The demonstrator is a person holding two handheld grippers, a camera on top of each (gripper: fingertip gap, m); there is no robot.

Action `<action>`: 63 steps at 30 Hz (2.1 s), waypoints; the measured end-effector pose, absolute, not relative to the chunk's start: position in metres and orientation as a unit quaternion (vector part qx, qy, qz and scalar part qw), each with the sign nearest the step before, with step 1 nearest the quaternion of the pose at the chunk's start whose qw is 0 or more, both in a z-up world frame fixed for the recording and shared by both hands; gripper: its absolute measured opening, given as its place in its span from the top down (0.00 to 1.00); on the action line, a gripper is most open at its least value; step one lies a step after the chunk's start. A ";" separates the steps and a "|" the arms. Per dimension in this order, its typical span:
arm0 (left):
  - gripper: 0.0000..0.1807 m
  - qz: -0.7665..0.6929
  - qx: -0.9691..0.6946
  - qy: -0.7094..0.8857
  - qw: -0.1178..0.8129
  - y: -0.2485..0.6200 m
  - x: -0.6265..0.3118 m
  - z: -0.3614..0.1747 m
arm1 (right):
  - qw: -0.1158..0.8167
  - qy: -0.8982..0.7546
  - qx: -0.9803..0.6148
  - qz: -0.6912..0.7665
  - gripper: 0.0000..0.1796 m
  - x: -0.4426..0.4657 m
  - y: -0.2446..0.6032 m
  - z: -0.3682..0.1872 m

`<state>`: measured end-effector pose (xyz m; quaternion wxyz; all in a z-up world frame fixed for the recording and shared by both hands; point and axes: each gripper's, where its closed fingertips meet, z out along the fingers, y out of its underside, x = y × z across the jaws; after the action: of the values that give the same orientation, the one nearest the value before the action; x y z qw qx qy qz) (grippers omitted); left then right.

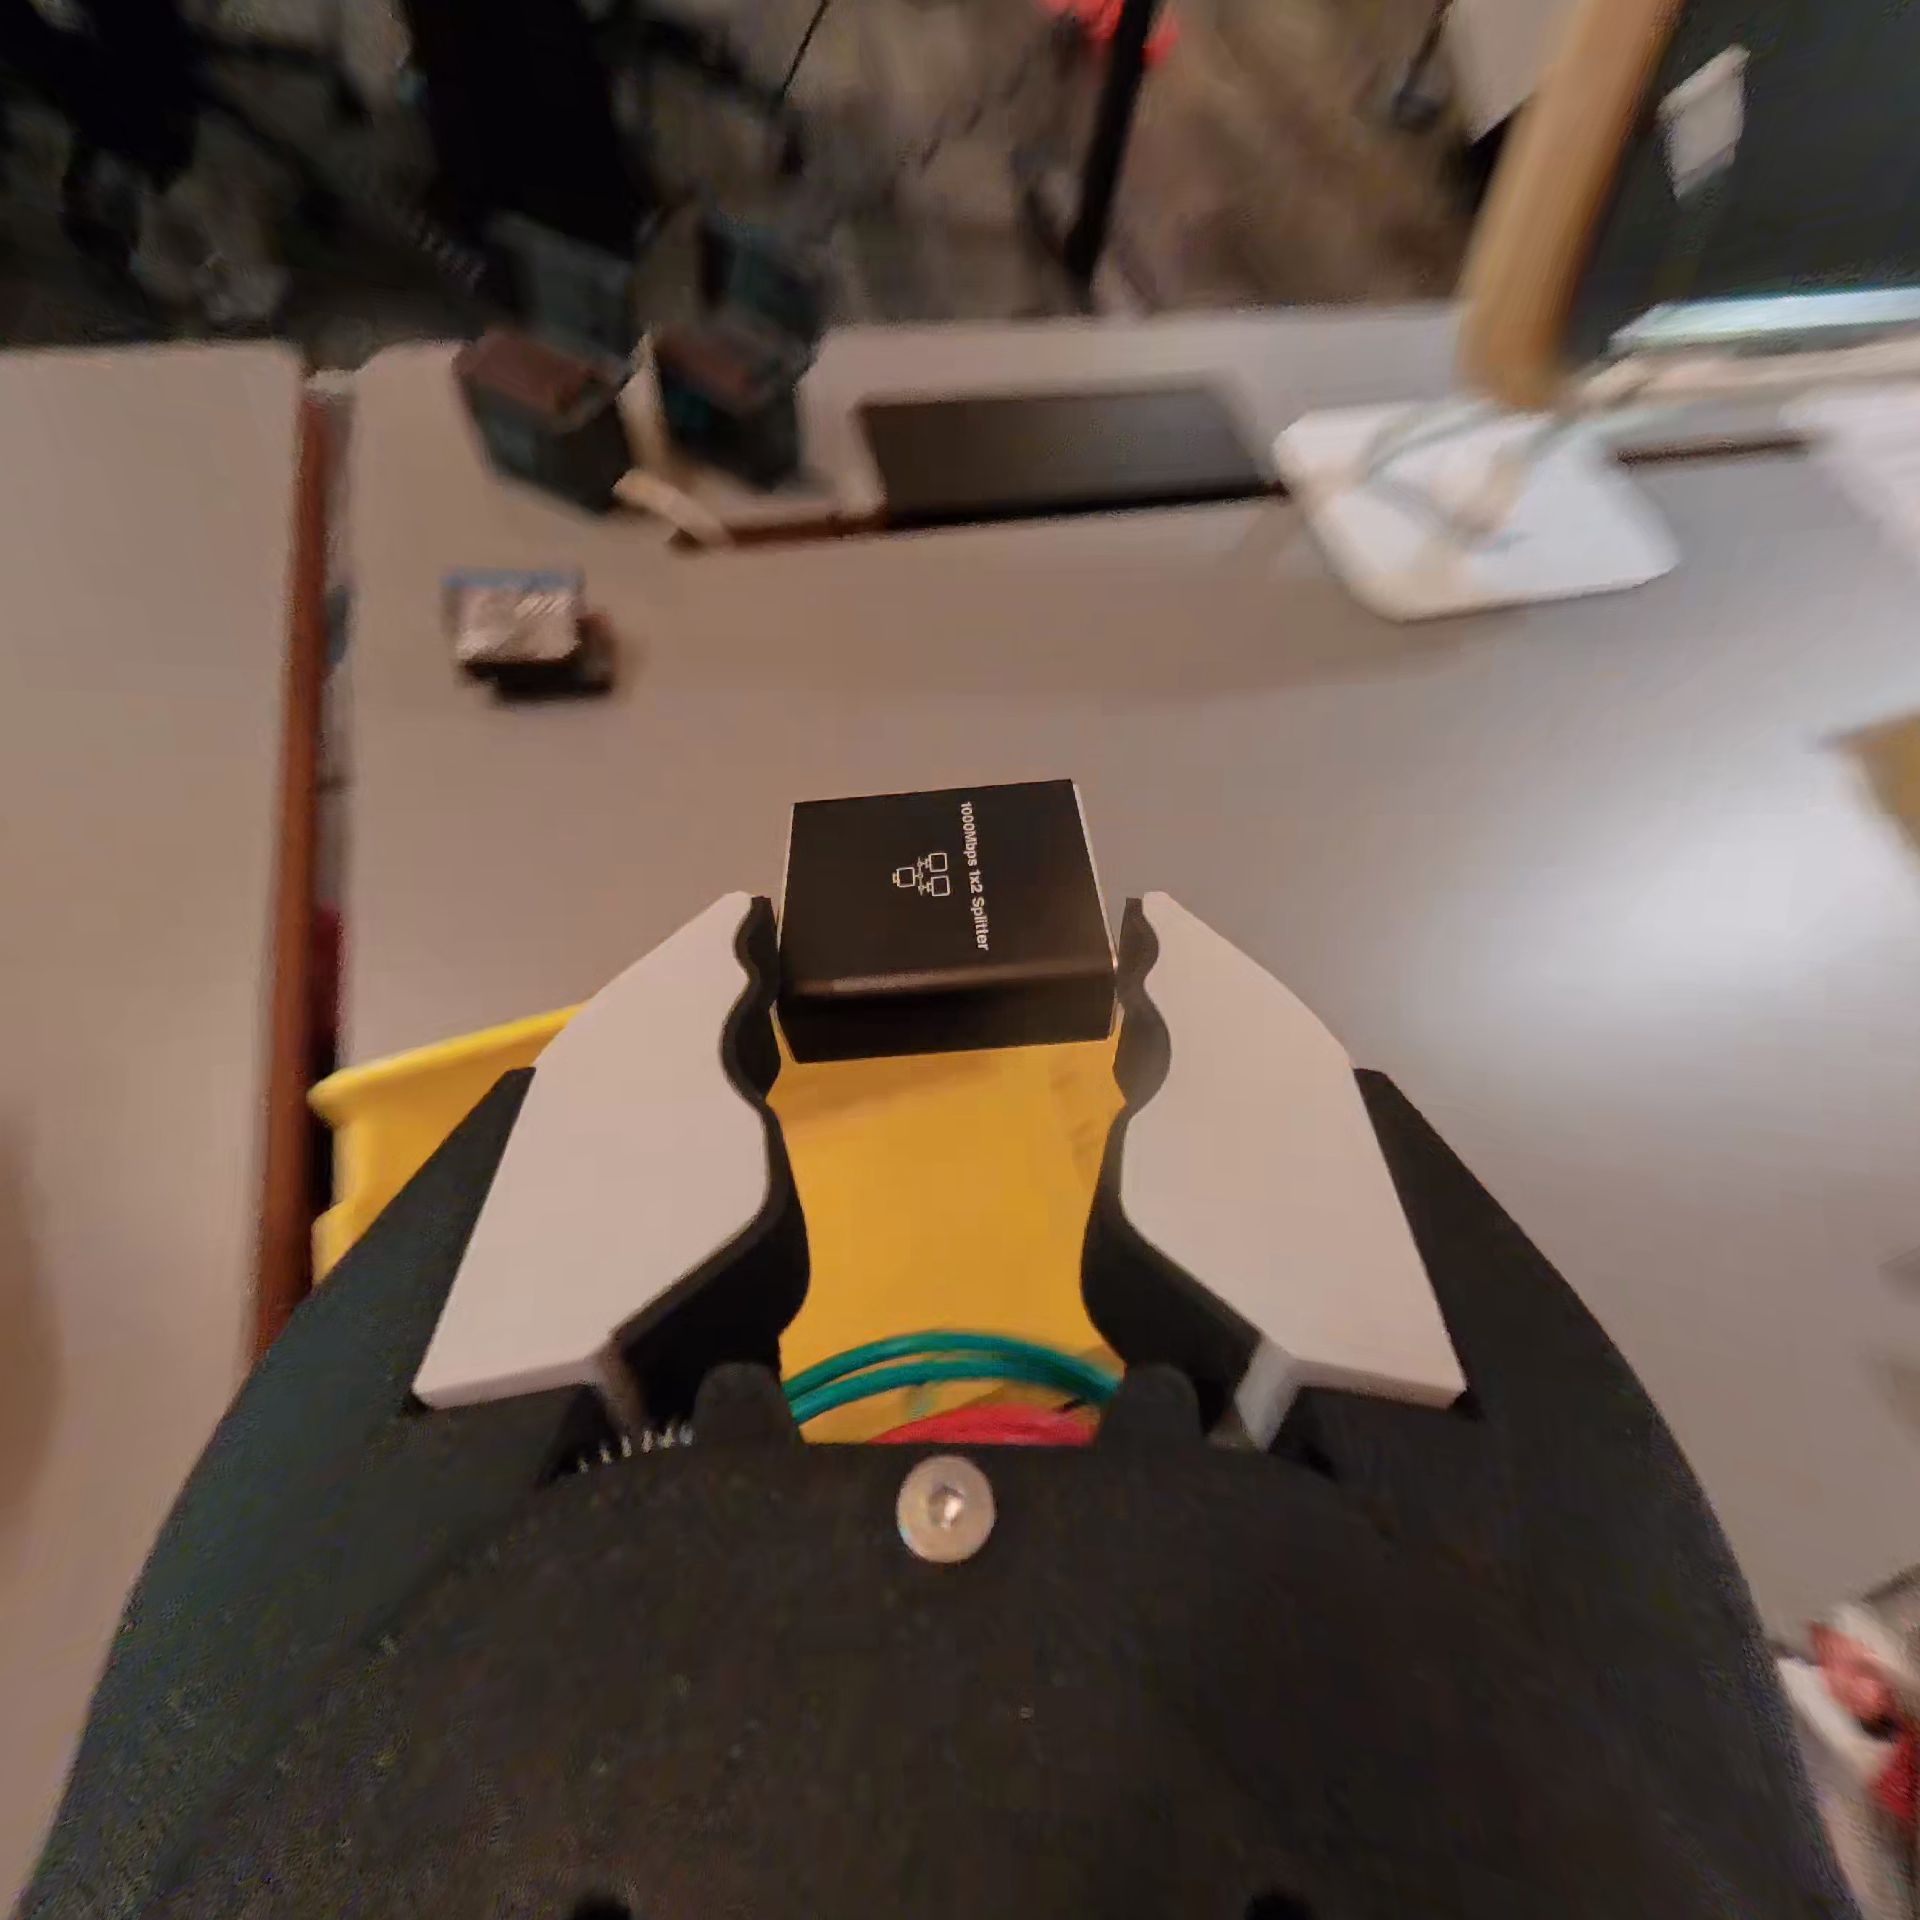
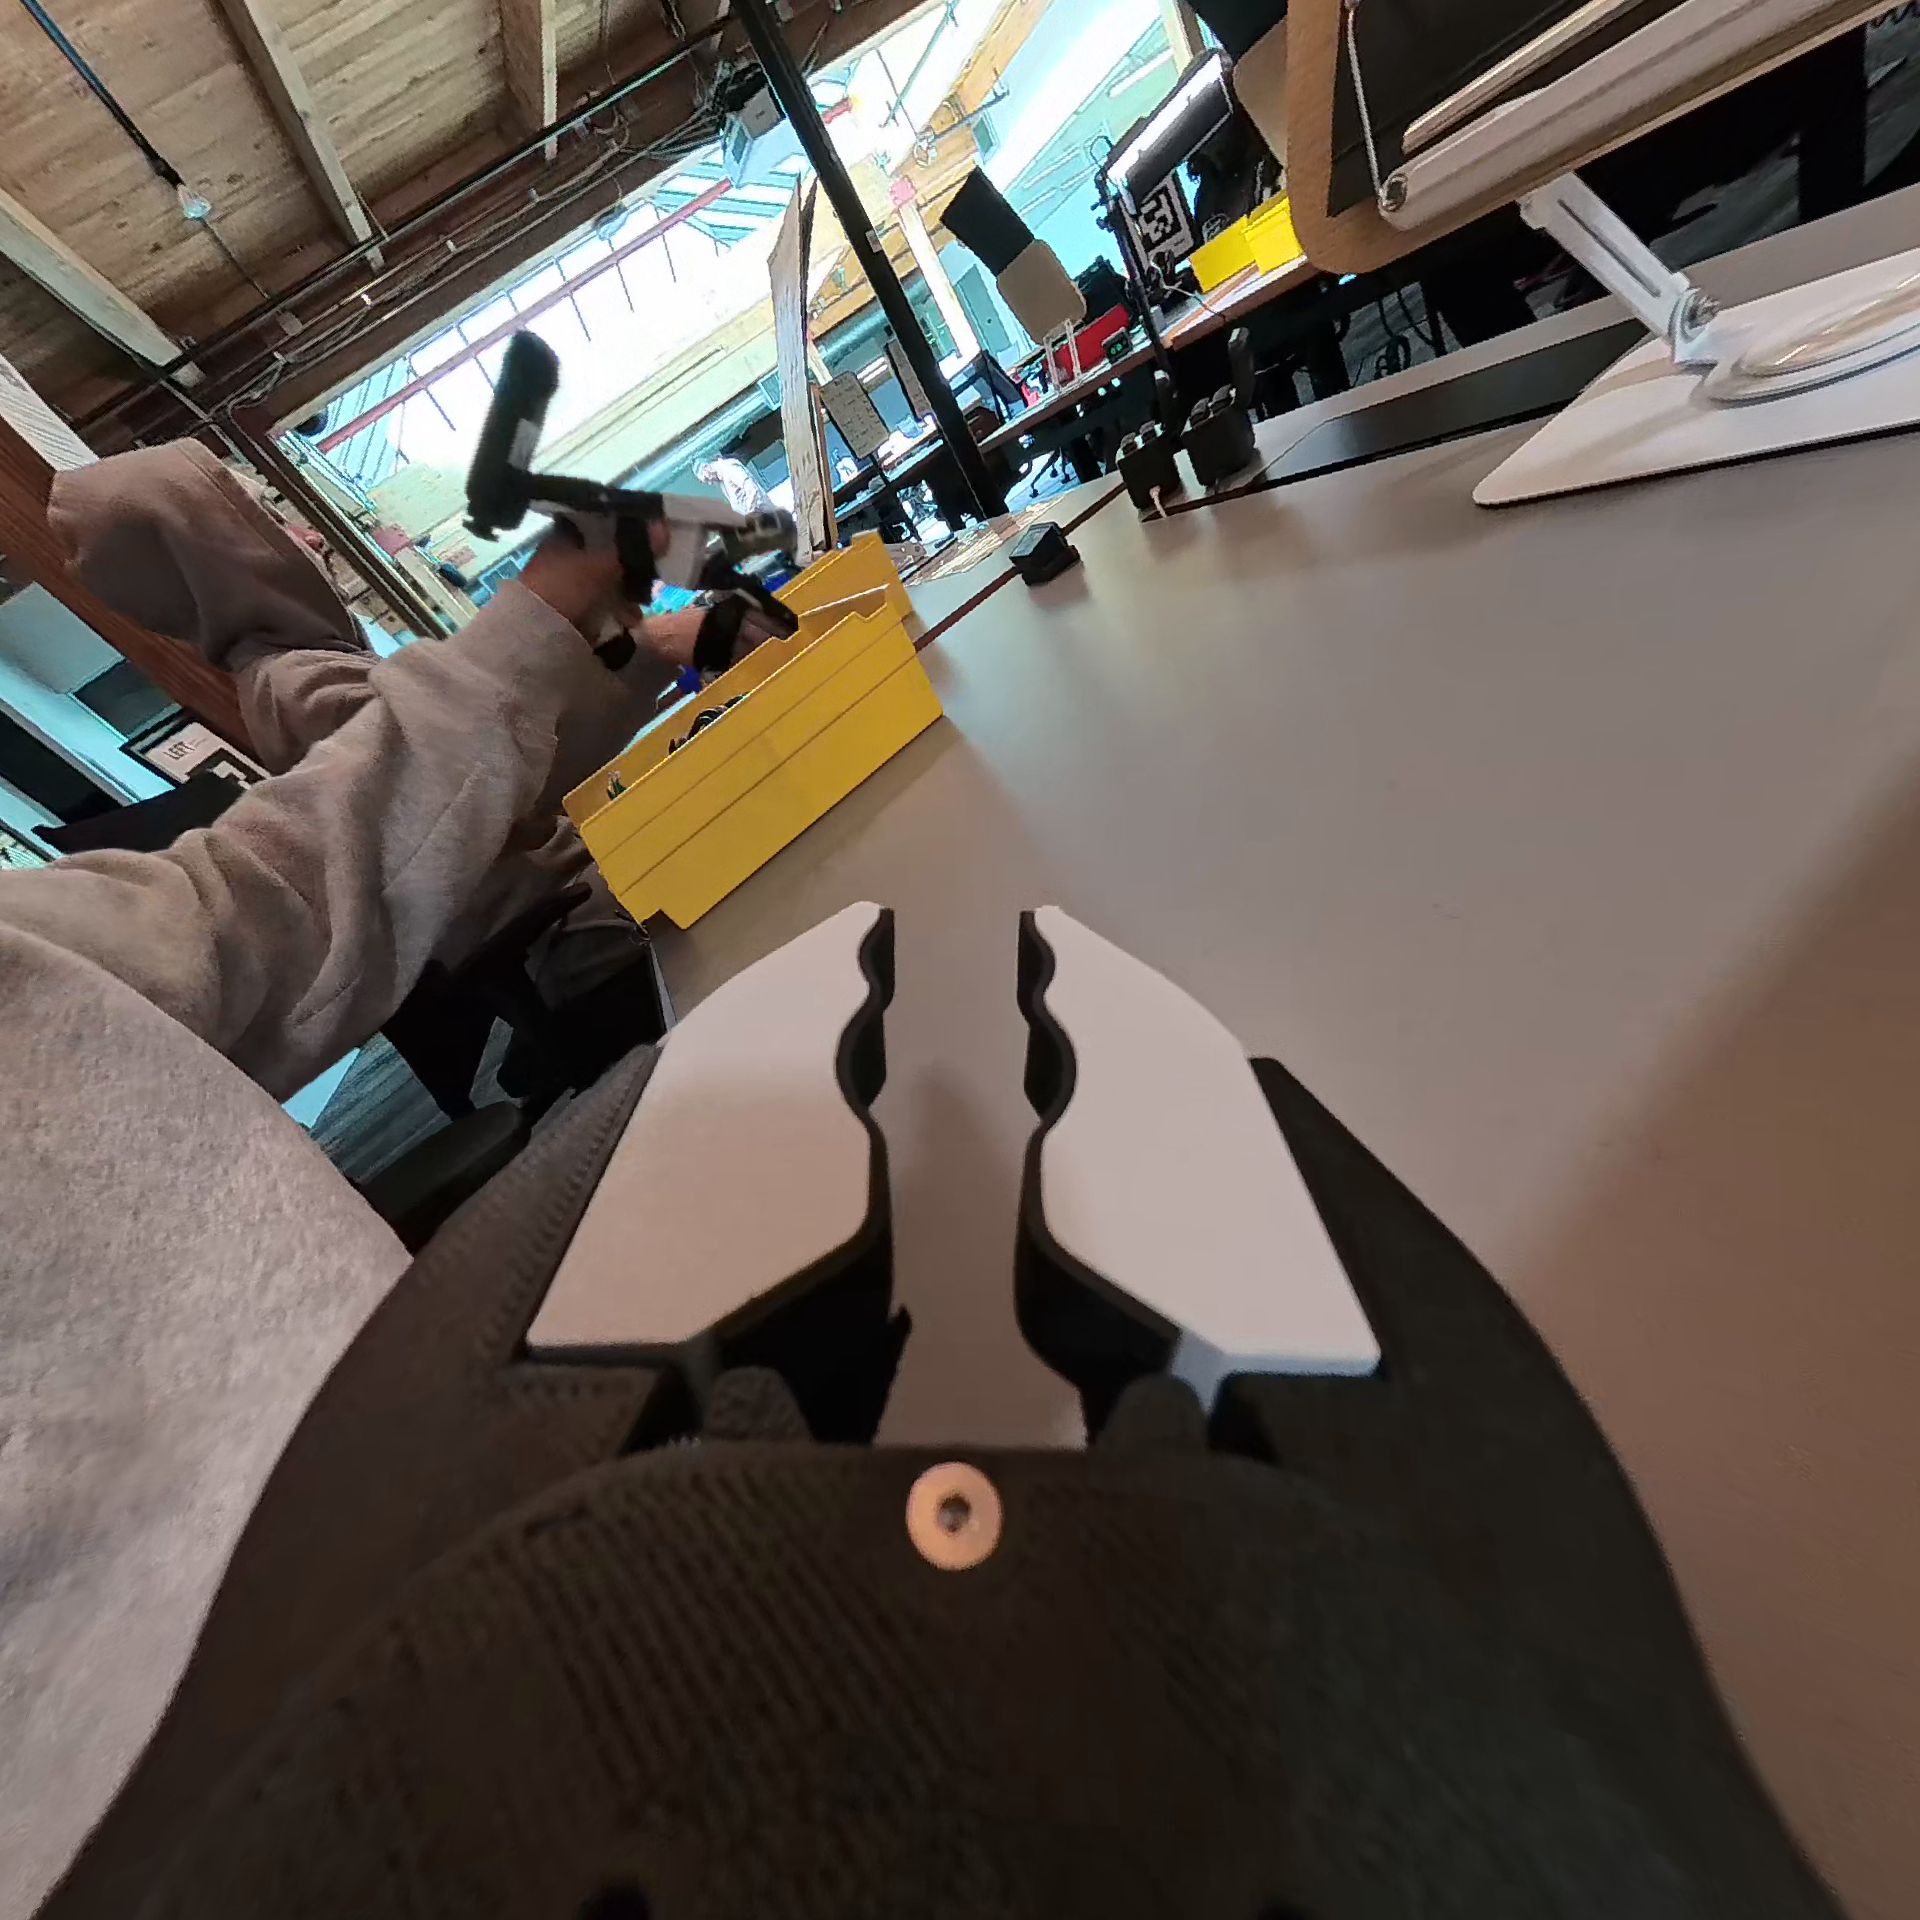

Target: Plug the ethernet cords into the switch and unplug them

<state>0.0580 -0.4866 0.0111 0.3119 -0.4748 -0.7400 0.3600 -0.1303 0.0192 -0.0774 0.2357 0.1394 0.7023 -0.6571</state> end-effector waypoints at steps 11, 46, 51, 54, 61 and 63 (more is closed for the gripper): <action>0.65 0.153 -0.504 -0.569 0.632 -0.245 -0.055 0.054 | 0.055 0.717 0.030 -0.695 0.63 -0.130 -0.008 -0.065; 0.84 -0.093 -0.490 -0.374 0.782 0.041 -0.060 -0.070 | 0.263 0.626 0.025 -0.734 0.86 -0.069 0.005 -0.031; 0.86 0.010 -0.551 -0.365 0.750 0.020 -0.062 -0.073 | 0.257 0.644 0.006 -0.720 0.86 -0.071 0.006 -0.044; 0.87 0.029 -0.559 -0.365 0.744 0.011 -0.063 -0.075 | 0.284 0.661 0.007 -0.694 0.86 -0.073 0.005 -0.057; 0.87 -0.026 -0.524 -0.365 0.769 0.004 -0.059 -0.077 | 0.355 0.659 0.030 -0.662 0.86 -0.073 -0.003 -0.065; 0.81 -0.064 -0.485 -0.380 0.785 -0.001 -0.061 -0.077 | 0.372 0.647 0.037 -0.665 0.87 -0.075 -0.003 -0.062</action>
<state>-0.0606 -0.0012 -0.0772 0.7852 -0.4850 -0.3798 -0.0636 -0.0750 -0.0029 -0.0621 0.3717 0.0367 0.6471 -0.6647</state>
